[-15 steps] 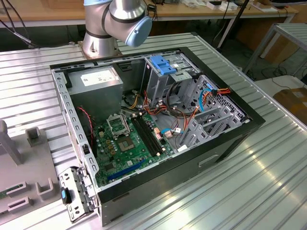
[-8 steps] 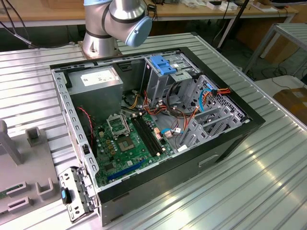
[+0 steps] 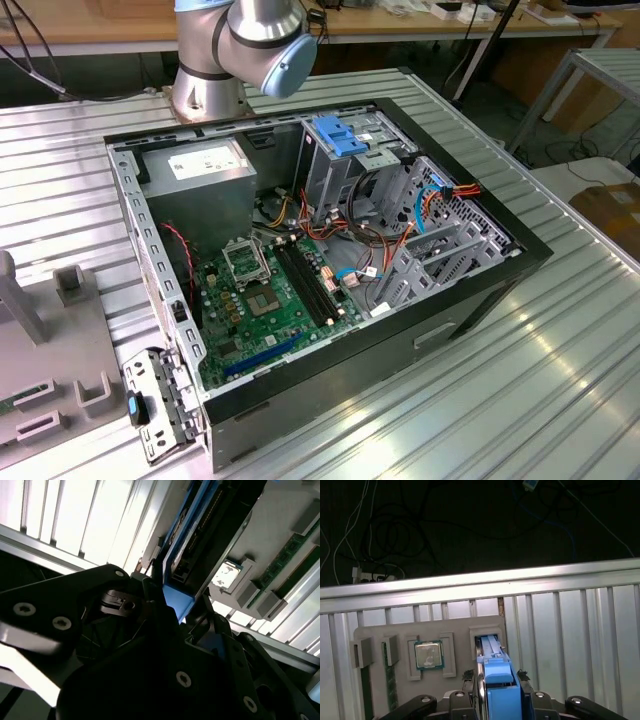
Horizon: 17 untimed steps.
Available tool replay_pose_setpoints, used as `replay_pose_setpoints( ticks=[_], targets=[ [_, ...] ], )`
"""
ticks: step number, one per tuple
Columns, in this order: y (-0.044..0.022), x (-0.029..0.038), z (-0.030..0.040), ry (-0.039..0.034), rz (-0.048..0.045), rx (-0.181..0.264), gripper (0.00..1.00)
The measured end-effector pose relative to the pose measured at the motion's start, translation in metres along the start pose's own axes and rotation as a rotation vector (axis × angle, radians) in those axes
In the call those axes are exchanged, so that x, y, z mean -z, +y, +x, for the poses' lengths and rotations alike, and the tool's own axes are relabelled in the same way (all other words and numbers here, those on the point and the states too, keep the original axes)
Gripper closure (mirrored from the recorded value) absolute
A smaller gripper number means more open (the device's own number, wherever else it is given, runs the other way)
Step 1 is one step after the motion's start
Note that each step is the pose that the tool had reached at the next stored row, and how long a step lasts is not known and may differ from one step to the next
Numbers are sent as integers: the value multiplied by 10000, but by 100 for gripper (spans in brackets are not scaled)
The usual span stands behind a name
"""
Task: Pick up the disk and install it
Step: 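Pick up the disk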
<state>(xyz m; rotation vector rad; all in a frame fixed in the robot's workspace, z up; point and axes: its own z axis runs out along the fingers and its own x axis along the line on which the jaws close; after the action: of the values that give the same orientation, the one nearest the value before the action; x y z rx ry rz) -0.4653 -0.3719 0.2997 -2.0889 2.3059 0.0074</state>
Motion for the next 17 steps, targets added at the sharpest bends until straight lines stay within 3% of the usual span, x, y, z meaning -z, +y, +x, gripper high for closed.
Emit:
replay_pose_setpoints(
  ticks=[7, 9, 15, 17],
  targets=[
    [0, -6, 0, 0, -1, 0, 56],
    [0, -7, 0, 1, -1, 1, 62],
    [0, -9, 0, 0, -1, 9, 62],
    [1, -9, 0, -5, -8, 317, 62]
  ],
)
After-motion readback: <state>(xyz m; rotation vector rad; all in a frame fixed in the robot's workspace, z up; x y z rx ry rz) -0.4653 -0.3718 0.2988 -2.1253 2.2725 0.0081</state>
